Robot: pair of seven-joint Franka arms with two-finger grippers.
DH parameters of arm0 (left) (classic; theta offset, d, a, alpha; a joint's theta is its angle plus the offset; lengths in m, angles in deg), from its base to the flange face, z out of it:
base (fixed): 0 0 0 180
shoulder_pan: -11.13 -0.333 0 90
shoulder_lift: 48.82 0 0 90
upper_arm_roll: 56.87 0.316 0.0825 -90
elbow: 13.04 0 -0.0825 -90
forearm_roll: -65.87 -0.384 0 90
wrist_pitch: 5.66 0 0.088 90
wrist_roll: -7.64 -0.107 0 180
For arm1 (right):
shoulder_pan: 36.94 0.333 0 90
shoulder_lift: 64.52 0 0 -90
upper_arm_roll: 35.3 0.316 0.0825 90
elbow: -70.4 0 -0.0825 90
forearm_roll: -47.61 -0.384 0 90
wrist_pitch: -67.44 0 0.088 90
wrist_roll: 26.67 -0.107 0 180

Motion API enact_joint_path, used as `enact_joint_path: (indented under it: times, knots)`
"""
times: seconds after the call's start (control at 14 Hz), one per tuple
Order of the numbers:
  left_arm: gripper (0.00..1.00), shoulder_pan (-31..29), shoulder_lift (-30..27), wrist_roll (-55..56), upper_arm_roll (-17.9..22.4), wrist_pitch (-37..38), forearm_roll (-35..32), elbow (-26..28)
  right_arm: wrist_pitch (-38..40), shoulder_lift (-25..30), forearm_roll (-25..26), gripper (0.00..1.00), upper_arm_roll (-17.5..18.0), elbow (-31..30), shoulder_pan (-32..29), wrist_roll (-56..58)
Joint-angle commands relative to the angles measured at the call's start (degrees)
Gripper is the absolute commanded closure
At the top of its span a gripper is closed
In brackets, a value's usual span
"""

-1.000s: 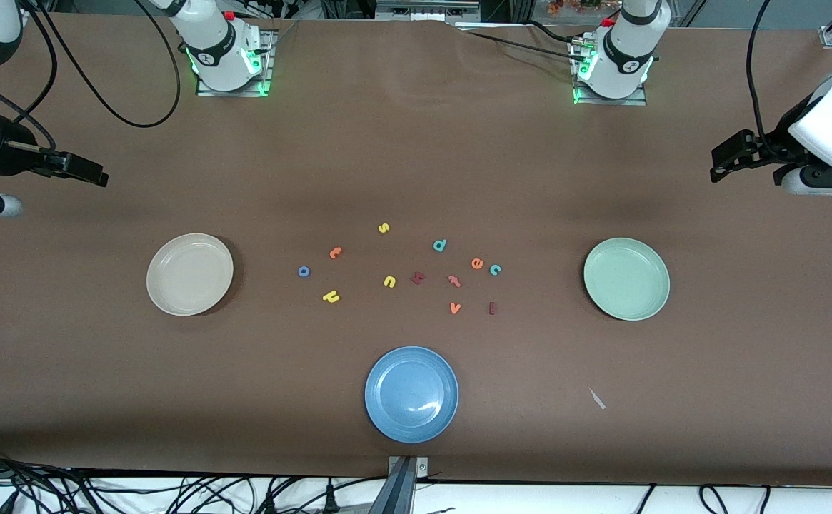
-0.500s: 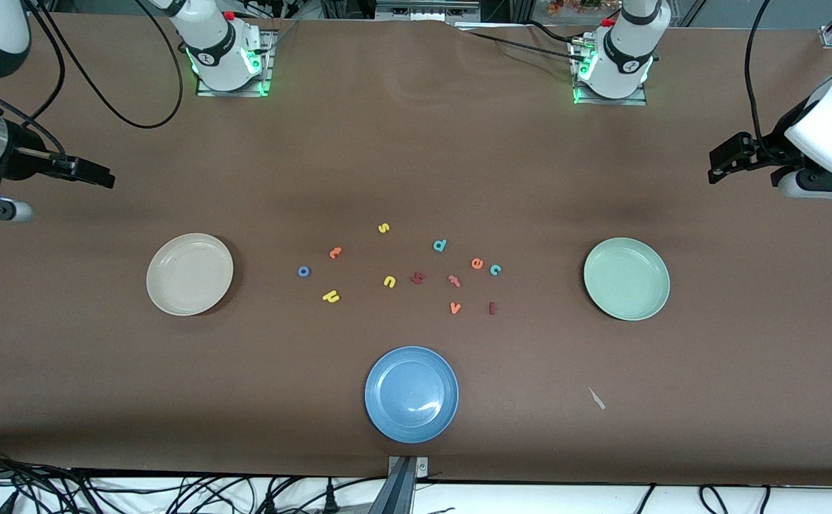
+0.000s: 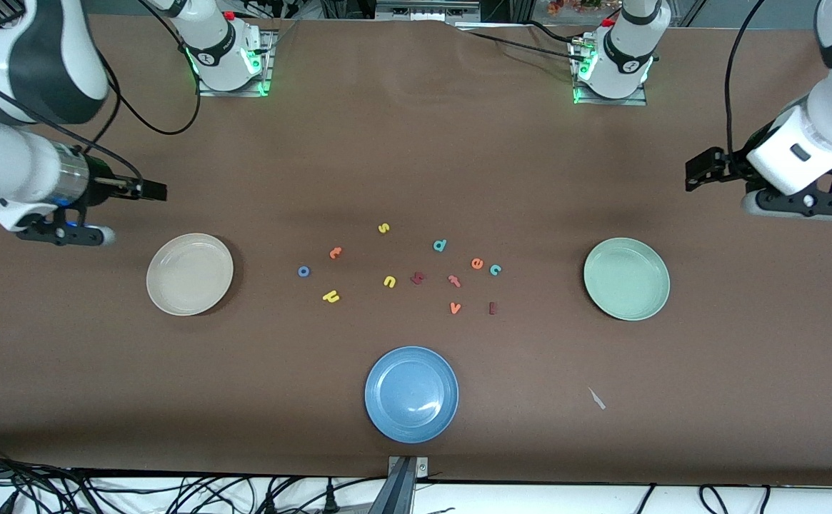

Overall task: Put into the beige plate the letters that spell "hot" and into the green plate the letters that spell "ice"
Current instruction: 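Move the right gripper toward the letters while the left gripper follows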

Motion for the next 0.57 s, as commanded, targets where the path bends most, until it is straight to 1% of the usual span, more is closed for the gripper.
enact_joint_path:
  times: [0.0,0.07,0.14,0.21,0.36,0.43,0.5]
  knots:
    - [0.0,2.11,3.47,-1.05,-0.68,0.49,-1.36,-1.86,-6.73,-0.2,-1.93,0.0,-0.06,-3.9,3.1,-6.32]
    - [0.0,3.17,5.49,-1.05,-0.86,0.32,-1.11,-2.03,-10.24,-0.46,-3.42,0.0,0.03,-6.01,3.37,-6.51]
    - [0.0,4.57,7.94,-0.96,-0.77,-0.82,-1.1,-4.12,-15.15,-1.34,-5.18,0.0,0.11,-8.55,5.2,-6.78]
    - [0.0,5.28,11.54,-0.87,-0.77,-1.44,-1.1,-7.1,-21.64,-2.21,-5.37,0.0,0.2,-11.88,7.31,-8.87]
    - [0.0,8.96,18.65,0.0,-0.51,-1.62,-1.28,-12.82,-34.21,-3.71,-5.37,0.0,0.29,-18.3,11.09,-14.14]
    - [0.0,9.85,21.13,1.14,-0.42,-1.79,-1.28,-14.93,-37.32,-4.68,-5.29,0.0,0.2,-19.99,12.93,-15.03]
    - [0.0,10.12,23.33,3.5,-0.68,-3.71,-1.11,-16.0,-38.83,-5.99,-5.28,0.0,0.2,-20.52,13.56,-15.65]
